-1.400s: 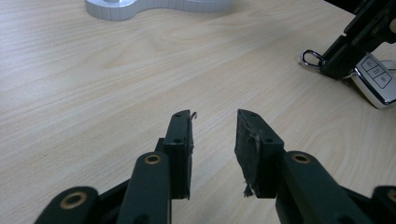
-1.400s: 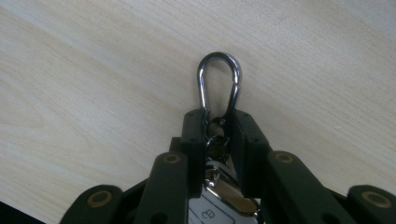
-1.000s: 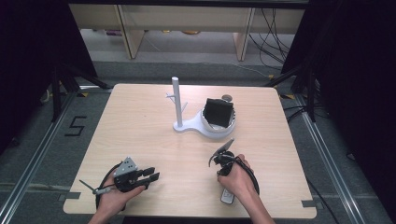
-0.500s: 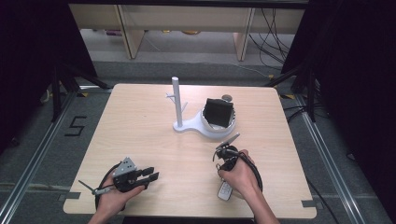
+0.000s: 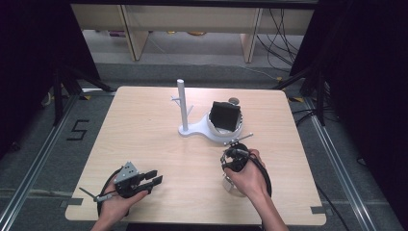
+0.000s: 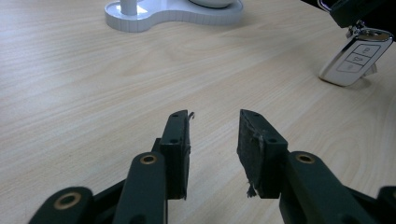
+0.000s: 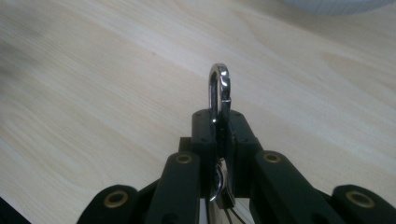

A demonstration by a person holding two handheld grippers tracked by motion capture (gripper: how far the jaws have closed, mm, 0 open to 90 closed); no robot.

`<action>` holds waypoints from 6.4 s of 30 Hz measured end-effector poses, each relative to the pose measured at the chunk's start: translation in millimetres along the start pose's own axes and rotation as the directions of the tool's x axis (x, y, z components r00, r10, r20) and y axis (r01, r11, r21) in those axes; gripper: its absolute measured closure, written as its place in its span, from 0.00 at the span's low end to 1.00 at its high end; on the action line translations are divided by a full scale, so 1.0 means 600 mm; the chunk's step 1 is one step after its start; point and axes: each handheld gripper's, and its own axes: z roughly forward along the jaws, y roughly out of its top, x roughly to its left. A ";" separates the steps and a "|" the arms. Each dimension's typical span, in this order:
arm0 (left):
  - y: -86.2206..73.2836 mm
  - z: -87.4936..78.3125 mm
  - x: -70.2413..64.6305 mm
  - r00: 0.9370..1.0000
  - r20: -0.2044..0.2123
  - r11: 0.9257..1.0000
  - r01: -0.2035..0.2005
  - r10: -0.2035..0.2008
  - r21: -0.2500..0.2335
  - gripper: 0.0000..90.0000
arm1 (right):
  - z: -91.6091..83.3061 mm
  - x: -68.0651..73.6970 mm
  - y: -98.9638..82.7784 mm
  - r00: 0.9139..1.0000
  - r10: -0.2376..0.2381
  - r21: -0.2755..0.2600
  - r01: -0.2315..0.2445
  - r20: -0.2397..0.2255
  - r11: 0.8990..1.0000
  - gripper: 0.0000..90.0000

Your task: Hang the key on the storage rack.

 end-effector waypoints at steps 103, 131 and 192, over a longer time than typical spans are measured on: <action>-0.009 -0.020 0.014 0.988 -0.150 0.985 -0.052 0.027 -0.165 0.65 | -0.013 0.117 0.153 0.967 -0.205 -0.551 0.088 -0.154 0.830 0.94; -0.011 -0.018 0.013 0.990 -0.138 0.983 -0.047 0.023 -0.176 0.65 | 0.012 0.146 0.212 0.965 -0.205 -0.578 0.074 -0.164 0.813 0.94; -0.012 -0.020 0.013 0.990 -0.137 0.985 -0.046 0.023 -0.166 0.65 | 0.034 0.122 0.268 0.982 -0.085 -0.560 -0.024 -0.167 0.828 0.96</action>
